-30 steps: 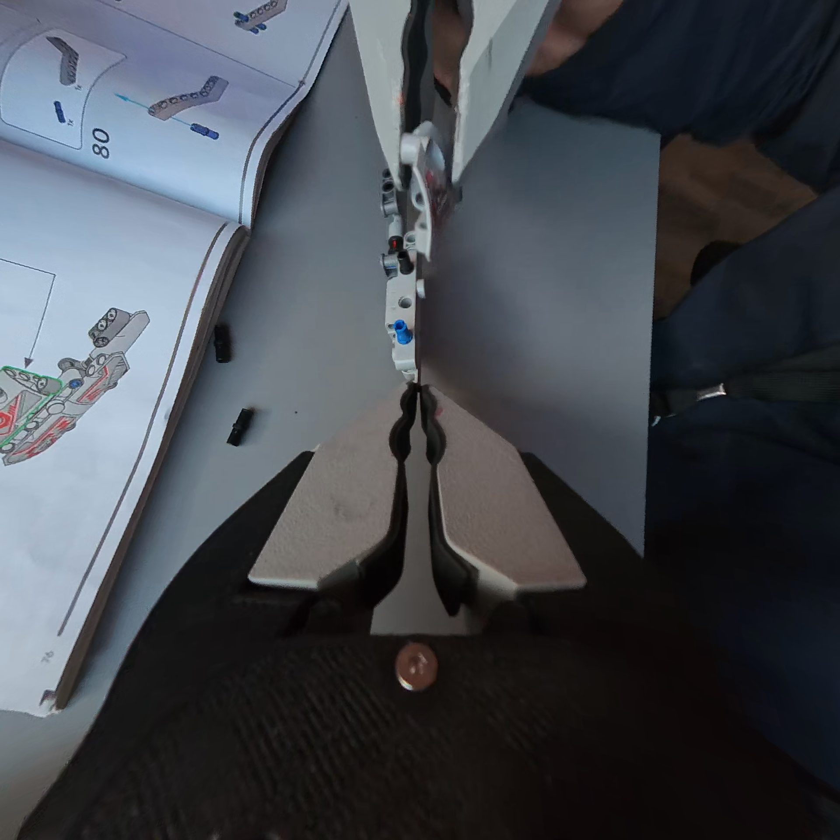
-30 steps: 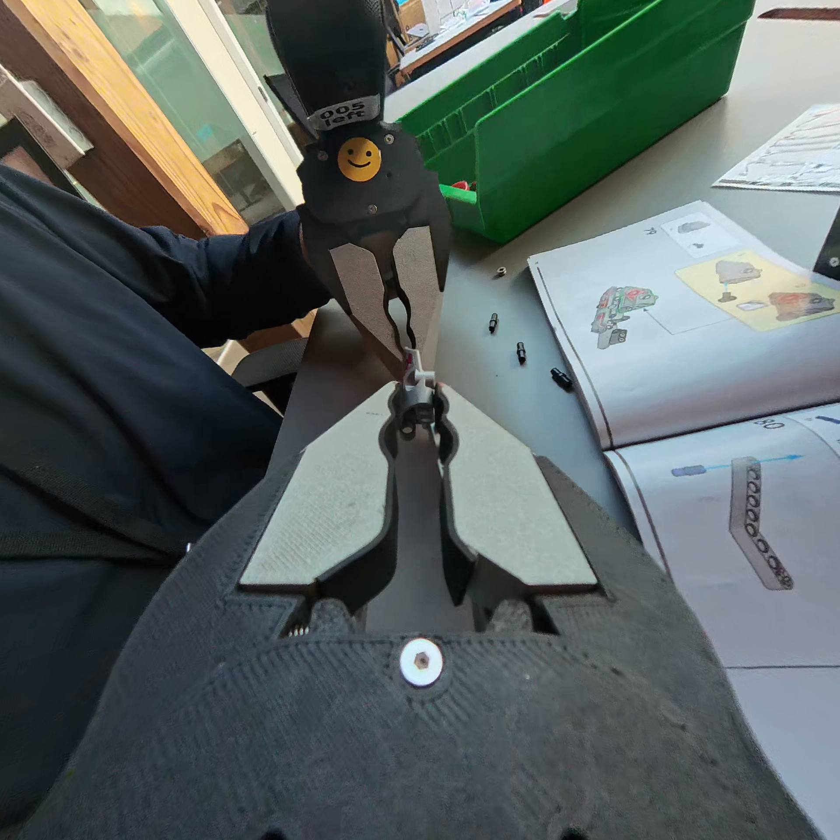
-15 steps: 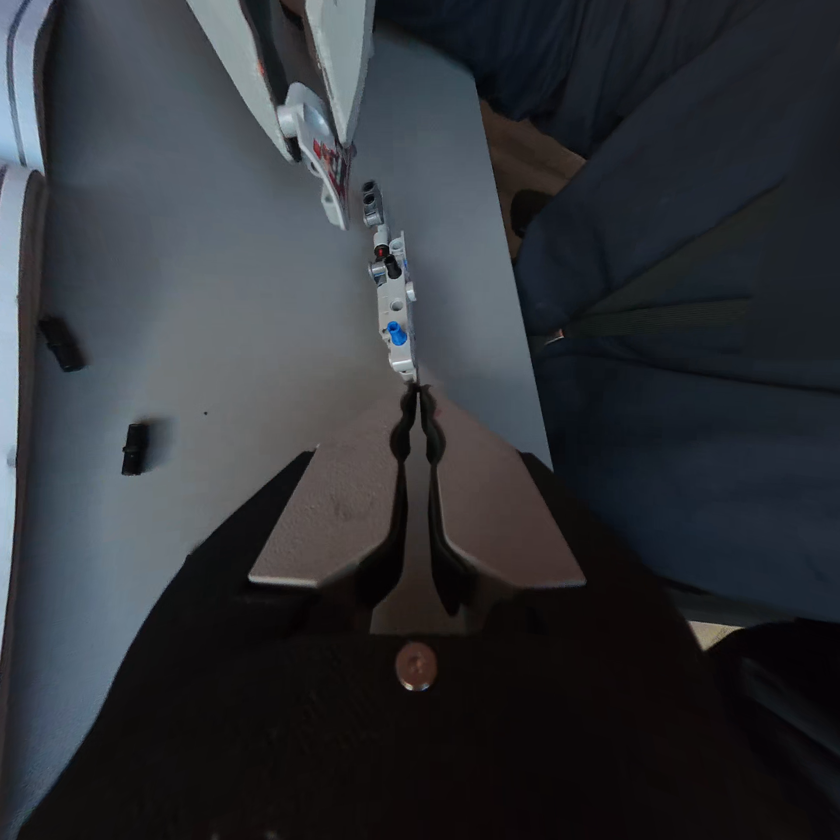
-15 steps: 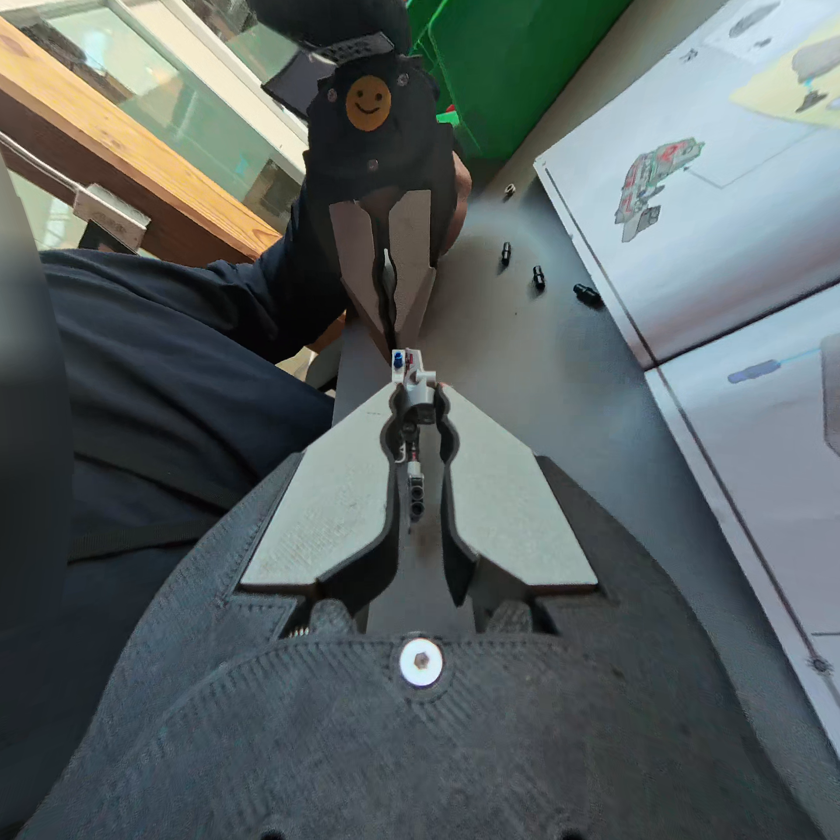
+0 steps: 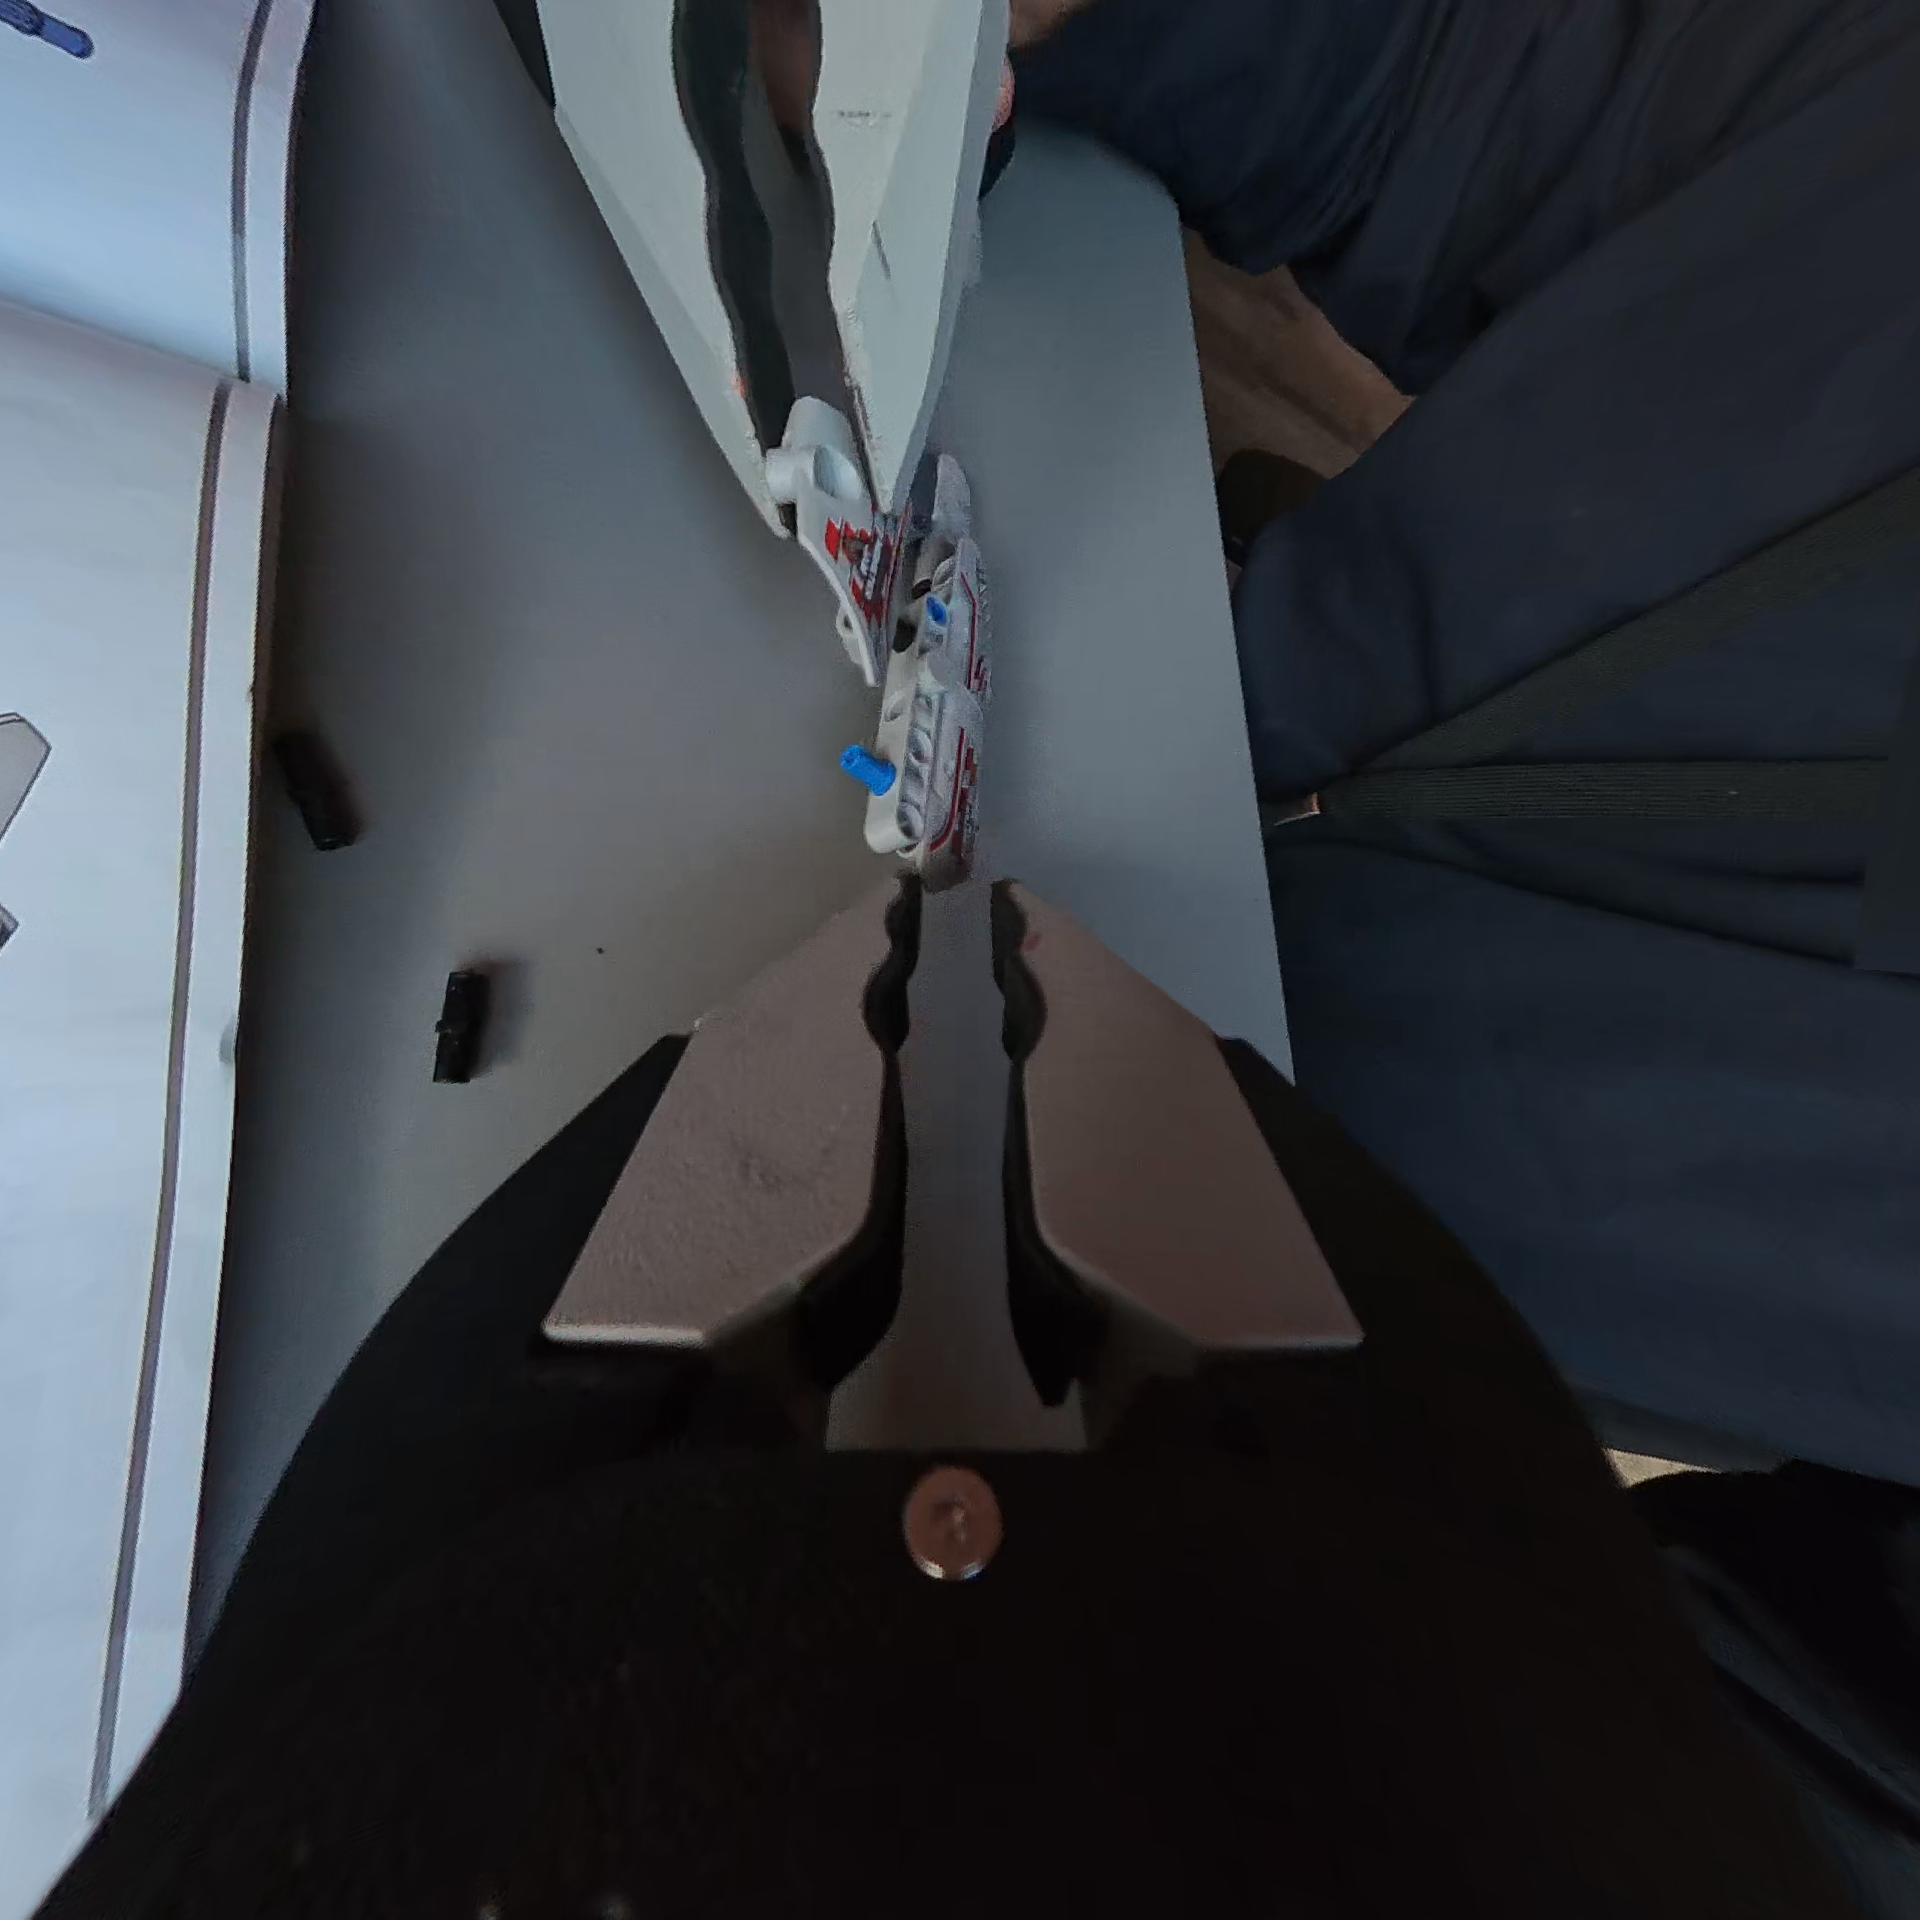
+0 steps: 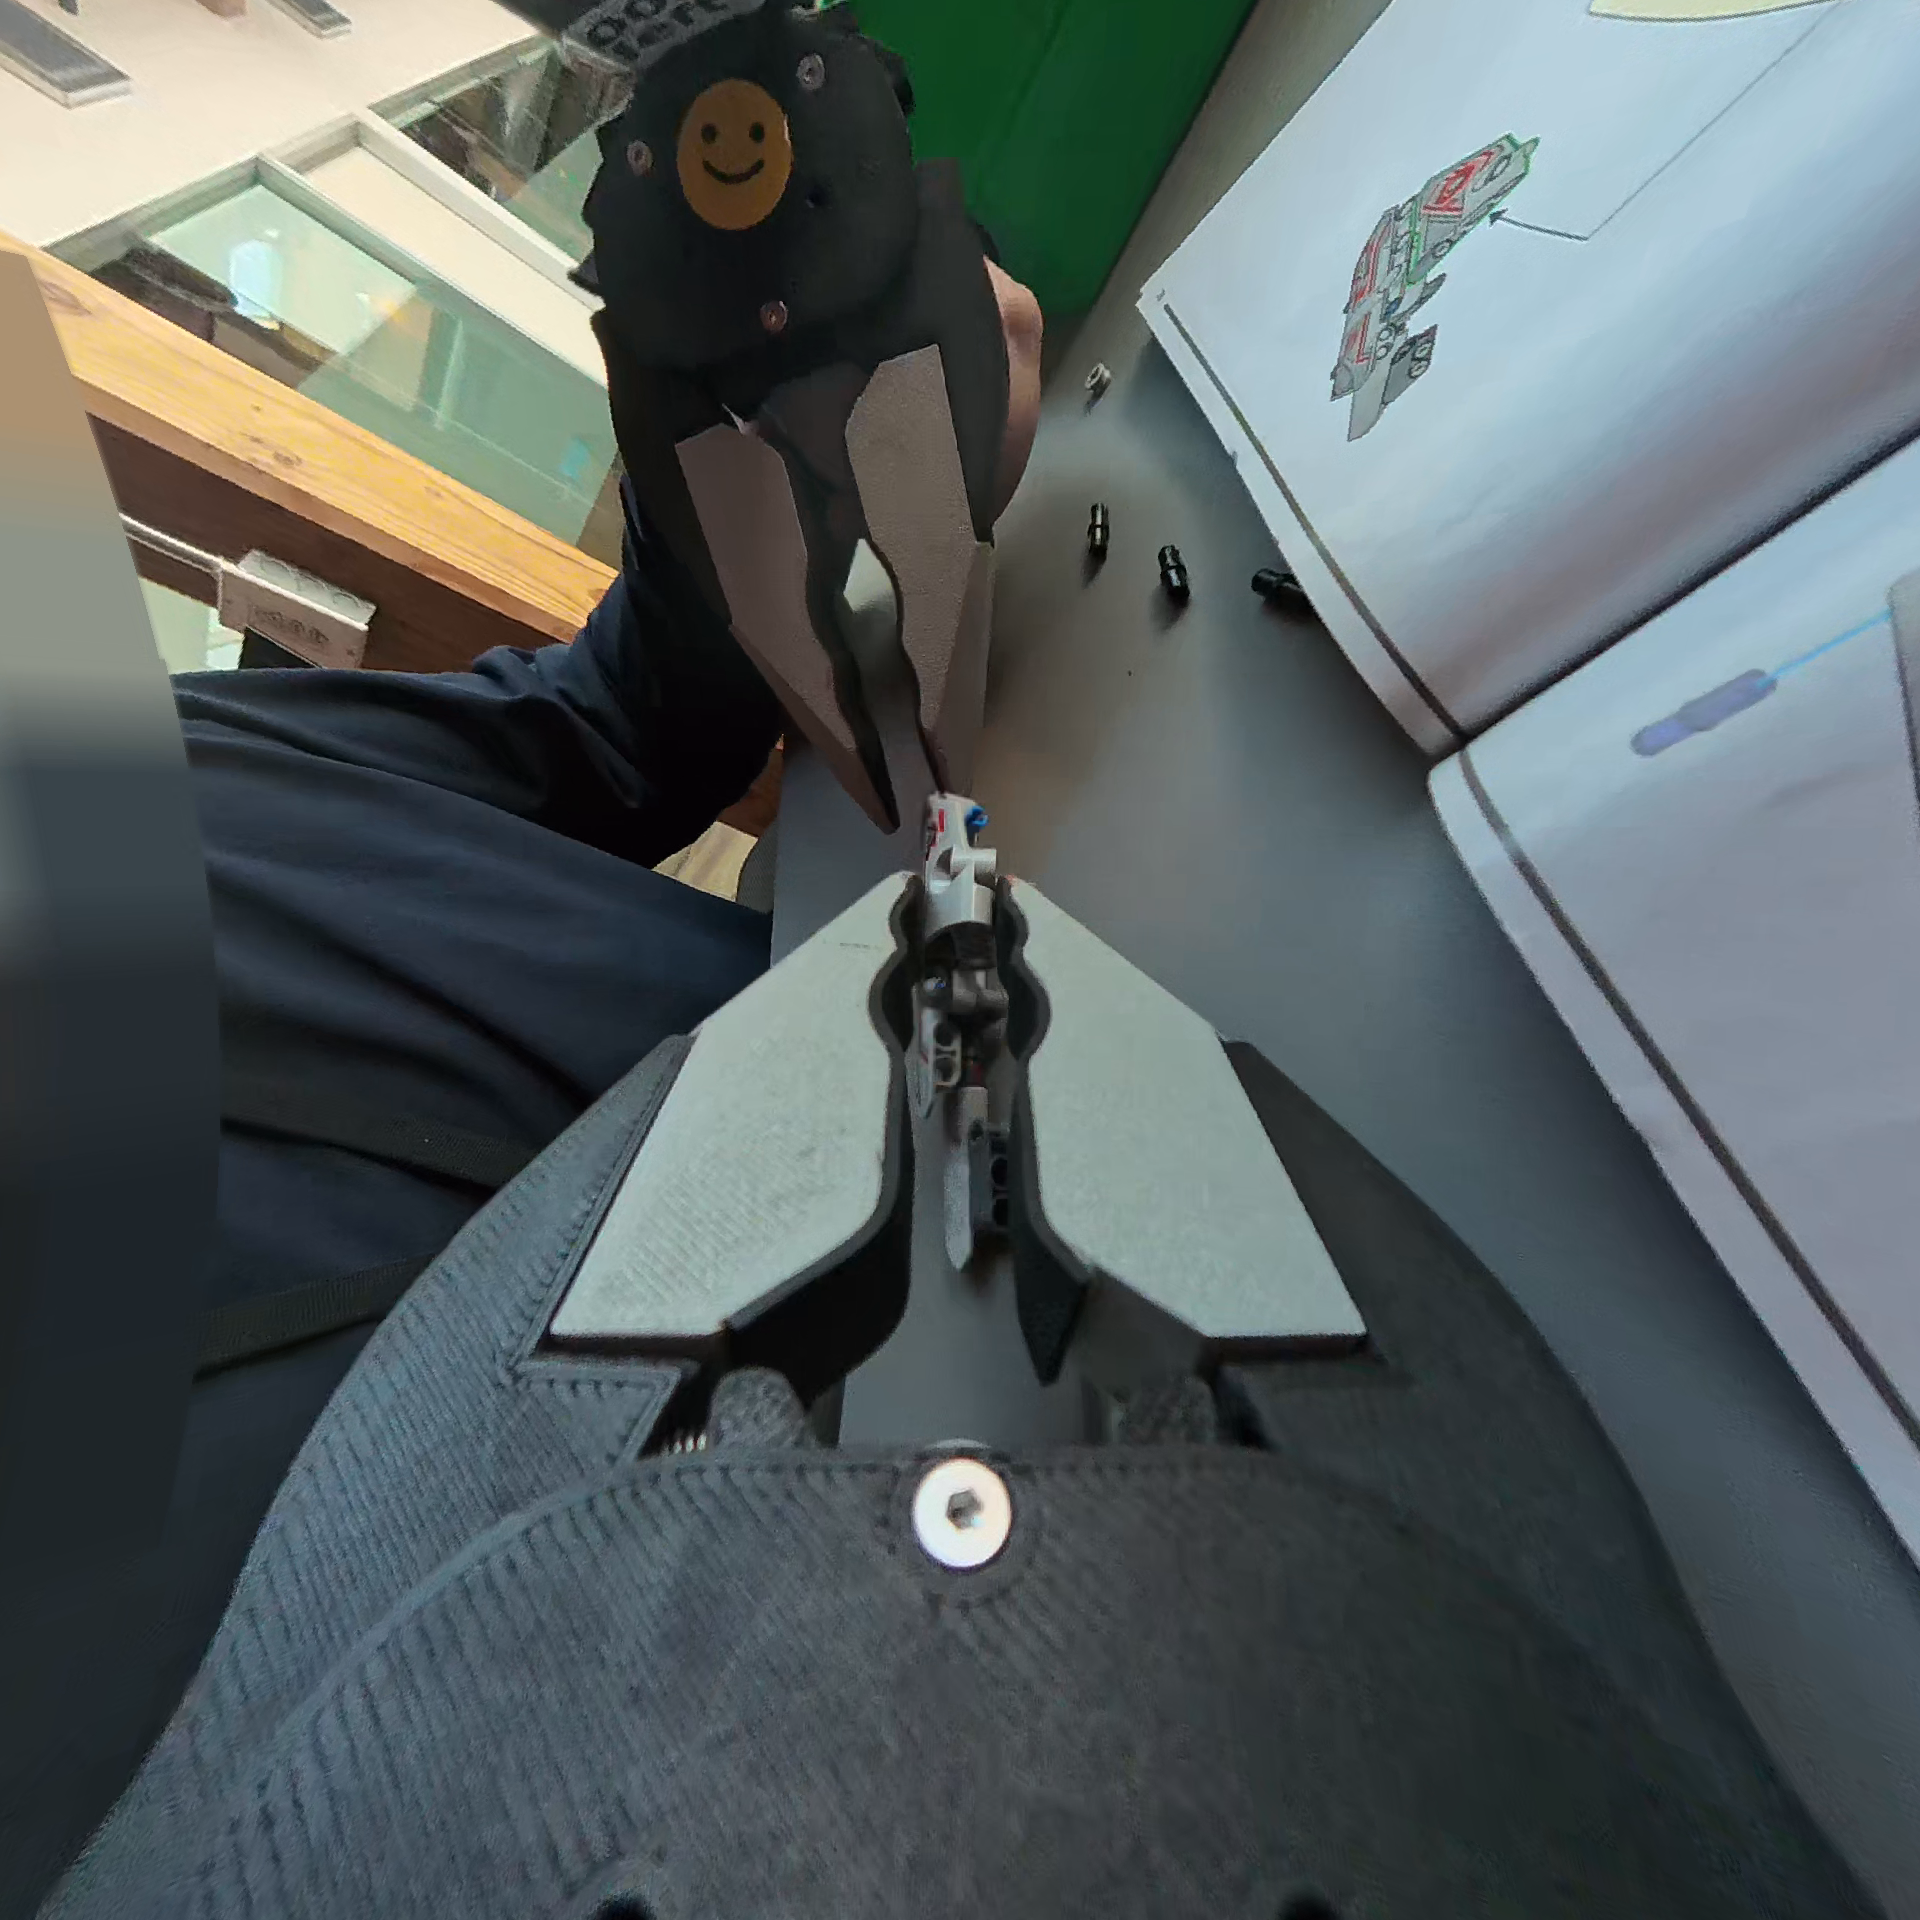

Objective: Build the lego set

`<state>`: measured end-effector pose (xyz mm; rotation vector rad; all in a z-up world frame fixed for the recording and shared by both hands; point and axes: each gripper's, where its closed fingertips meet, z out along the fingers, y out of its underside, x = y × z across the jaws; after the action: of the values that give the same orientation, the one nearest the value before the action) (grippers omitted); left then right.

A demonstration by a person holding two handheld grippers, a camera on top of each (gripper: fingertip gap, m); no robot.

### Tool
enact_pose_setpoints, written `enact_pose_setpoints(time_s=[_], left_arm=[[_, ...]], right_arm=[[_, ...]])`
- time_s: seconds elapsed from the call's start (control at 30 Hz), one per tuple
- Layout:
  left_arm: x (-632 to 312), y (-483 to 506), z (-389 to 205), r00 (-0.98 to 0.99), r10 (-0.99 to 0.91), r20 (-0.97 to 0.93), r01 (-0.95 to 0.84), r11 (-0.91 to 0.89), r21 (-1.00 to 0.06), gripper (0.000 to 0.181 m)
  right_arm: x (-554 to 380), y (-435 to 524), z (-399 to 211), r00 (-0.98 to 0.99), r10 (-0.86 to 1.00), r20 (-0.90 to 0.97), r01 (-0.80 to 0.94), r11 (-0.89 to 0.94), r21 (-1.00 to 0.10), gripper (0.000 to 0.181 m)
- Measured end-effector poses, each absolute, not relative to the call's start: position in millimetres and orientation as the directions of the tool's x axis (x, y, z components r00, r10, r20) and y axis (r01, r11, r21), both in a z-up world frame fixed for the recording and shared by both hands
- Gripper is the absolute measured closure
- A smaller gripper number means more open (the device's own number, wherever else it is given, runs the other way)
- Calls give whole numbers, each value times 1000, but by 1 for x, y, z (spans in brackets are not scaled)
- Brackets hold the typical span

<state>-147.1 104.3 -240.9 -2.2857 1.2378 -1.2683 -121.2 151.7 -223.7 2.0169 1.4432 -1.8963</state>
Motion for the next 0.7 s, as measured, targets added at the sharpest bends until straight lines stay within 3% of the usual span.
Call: enact_pose_setpoints(time_s=[0.2, 0.3, 0.5, 0.7], left_arm=[[-149, 105, -244, 342, -707, 619, -486, -697, -528, 155], [-156, 106, -249, 431, -670, 604, -430, -741, -515, 156], [-157, 102, -247, 577, -646, 499, -342, -746, -572, 142], [-146, 94, -249, 593, -660, 460, -356, -728, -586, 145]], right_arm=[[-121, 154, -224, -161, 587, -794, 605, -577, -549, 172], [-119, 161, -222, -152, 605, -782, 588, -580, -563, 172], [-120, 172, -222, -130, 648, -751, 556, -579, -596, 172], [-117, 169, -218, -169, 640, -750, 556, -566, -609, 172]])
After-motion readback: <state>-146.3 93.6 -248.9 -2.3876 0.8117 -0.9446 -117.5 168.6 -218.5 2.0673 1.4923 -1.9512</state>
